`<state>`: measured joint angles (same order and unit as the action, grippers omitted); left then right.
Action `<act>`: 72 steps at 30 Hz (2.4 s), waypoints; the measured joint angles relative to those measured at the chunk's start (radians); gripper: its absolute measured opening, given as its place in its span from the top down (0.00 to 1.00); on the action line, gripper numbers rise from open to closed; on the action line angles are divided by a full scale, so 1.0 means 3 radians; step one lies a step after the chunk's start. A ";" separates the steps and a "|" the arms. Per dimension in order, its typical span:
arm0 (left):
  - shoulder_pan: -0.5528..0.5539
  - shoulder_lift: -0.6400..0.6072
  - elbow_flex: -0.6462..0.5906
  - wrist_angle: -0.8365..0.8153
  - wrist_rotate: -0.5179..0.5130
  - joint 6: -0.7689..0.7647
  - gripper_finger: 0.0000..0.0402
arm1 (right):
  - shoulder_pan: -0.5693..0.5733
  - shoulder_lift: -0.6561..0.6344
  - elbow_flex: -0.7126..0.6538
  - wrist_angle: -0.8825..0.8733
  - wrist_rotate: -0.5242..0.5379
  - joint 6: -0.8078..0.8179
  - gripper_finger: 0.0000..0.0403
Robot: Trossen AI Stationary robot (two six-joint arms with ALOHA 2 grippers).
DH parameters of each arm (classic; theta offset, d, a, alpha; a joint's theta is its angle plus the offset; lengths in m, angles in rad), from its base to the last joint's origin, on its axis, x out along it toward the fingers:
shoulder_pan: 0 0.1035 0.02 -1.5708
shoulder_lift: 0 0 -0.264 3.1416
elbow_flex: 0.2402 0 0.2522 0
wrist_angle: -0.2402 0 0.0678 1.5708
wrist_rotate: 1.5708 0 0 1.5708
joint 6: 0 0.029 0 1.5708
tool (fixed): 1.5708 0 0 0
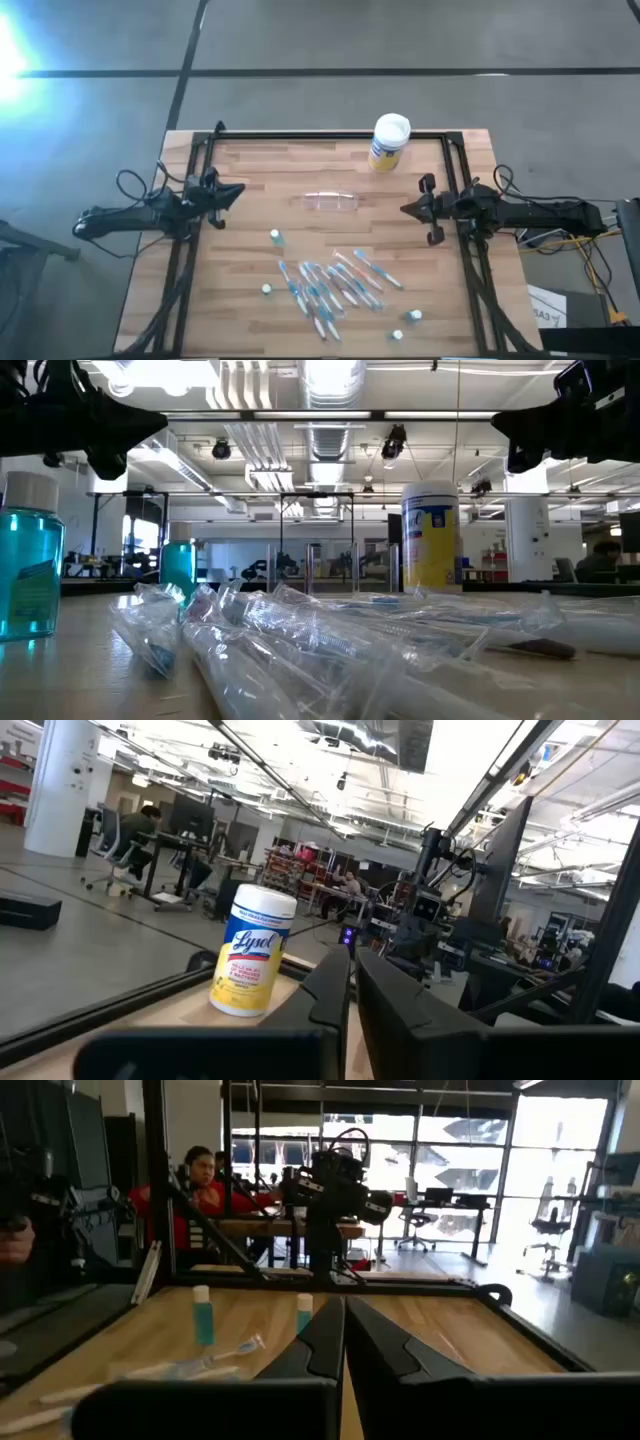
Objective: Pick & Place toothbrushing station
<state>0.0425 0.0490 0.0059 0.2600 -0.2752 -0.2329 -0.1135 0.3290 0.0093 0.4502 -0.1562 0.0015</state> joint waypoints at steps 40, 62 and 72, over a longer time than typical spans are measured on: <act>0.0000 0.0001 0.0012 -0.0029 0.0001 0.0261 0.94 | 0.0000 0.0004 0.0000 -0.0114 0.0004 -0.0004 0.98; -0.0001 0.2464 0.2683 -0.2761 -0.0186 -0.0071 0.96 | -0.0001 0.0003 -0.0001 -0.0144 0.0005 -0.0174 0.98; -0.0098 0.3679 0.3771 -0.4259 -0.0184 -0.0793 0.72 | -0.0004 0.0003 0.0000 -0.0175 0.0006 -0.0218 0.98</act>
<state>0.0131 1.1526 1.1373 -1.0177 -0.3304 -0.4708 -0.1146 0.3298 0.0093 0.3977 -0.1543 -0.0640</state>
